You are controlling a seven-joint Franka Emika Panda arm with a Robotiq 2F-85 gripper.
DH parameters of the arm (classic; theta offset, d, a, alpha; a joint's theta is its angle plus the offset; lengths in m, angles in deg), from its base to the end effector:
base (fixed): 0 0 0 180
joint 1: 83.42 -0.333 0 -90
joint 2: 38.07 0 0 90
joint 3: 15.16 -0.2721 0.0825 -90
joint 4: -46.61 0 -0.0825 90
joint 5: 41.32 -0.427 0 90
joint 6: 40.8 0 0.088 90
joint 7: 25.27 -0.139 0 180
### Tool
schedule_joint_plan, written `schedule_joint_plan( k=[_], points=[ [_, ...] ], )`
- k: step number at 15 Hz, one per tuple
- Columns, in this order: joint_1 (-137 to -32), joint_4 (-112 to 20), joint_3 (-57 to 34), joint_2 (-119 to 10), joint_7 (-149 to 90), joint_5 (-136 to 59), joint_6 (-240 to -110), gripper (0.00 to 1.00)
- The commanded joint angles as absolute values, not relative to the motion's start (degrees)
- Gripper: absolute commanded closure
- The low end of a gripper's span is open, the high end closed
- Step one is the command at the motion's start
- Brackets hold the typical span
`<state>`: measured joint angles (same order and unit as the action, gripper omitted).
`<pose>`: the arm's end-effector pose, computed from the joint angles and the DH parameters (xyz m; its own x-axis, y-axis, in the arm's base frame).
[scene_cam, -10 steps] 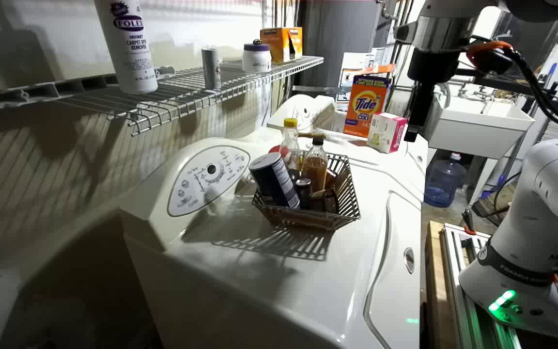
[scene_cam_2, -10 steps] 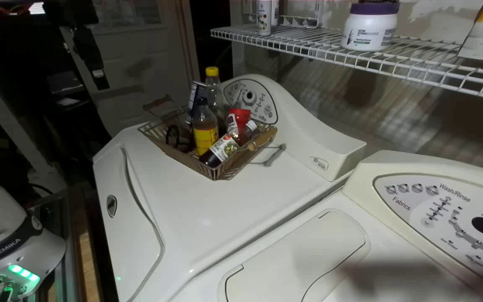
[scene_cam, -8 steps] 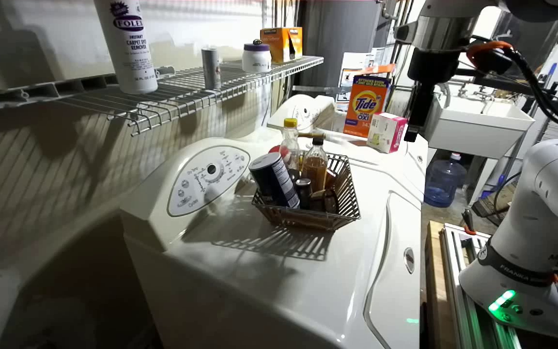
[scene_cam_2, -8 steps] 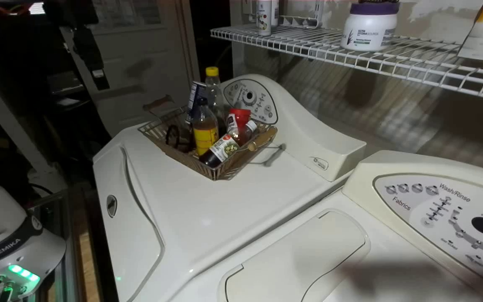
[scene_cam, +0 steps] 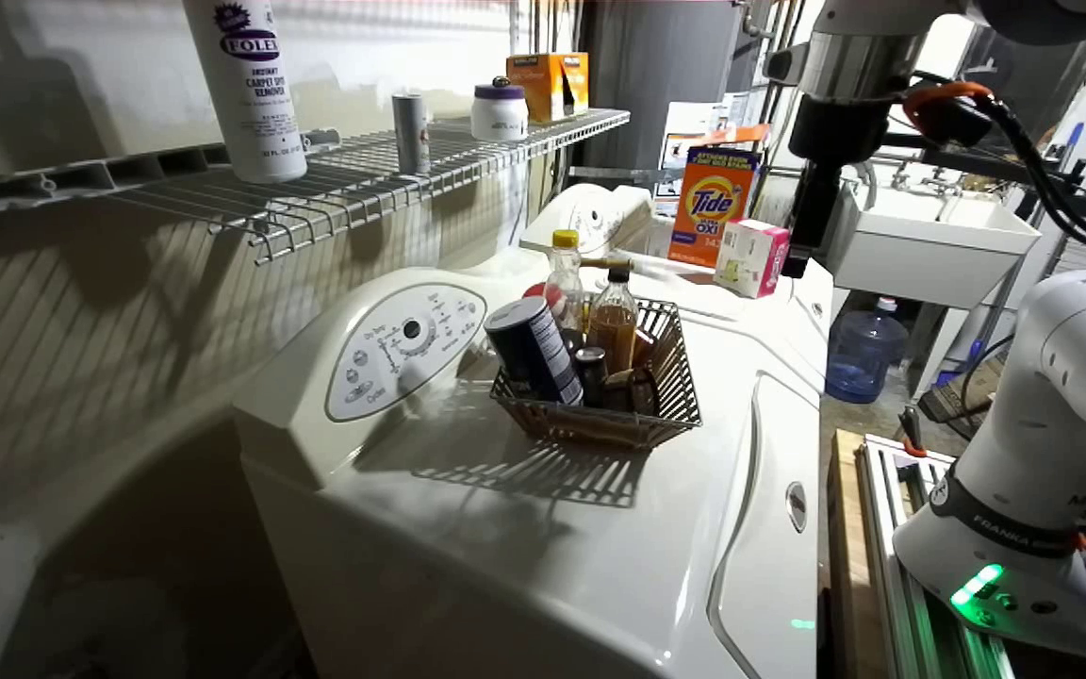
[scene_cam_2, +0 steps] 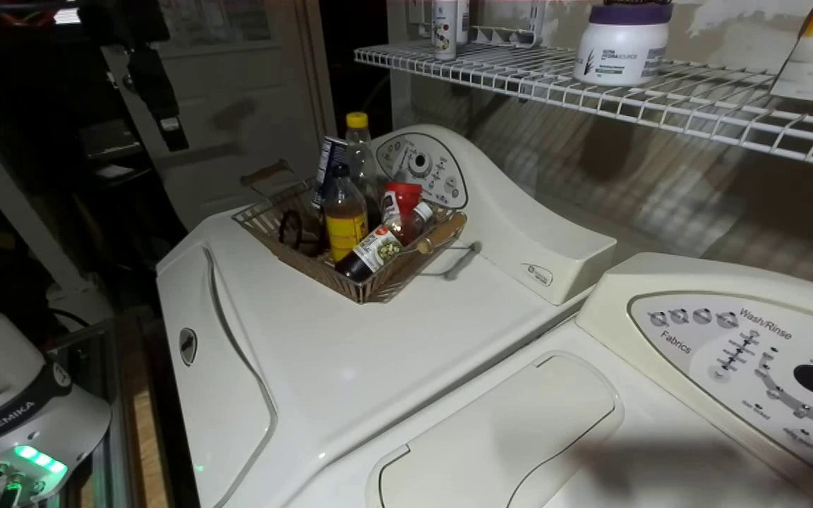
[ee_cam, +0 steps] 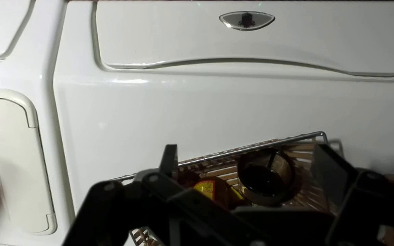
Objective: Move the black tin from the basket to the first shelf
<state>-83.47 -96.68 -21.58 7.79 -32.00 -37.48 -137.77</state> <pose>0.3822 0.0326 0.4679 0.9995 -0.0299 0.0052 -0.0304 -0.9887 0.1466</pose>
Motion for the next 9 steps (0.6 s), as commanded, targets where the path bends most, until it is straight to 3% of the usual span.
schedule_joint_plan(
  k=[1,9],
  points=[
    [-84.35,-93.3,-23.28,0.78,-36.22,-39.79,-142.18,0.0],
    [-84.89,-85.9,-26.61,-16.08,-45.47,-40.66,-152.86,0.0]
  ],
)
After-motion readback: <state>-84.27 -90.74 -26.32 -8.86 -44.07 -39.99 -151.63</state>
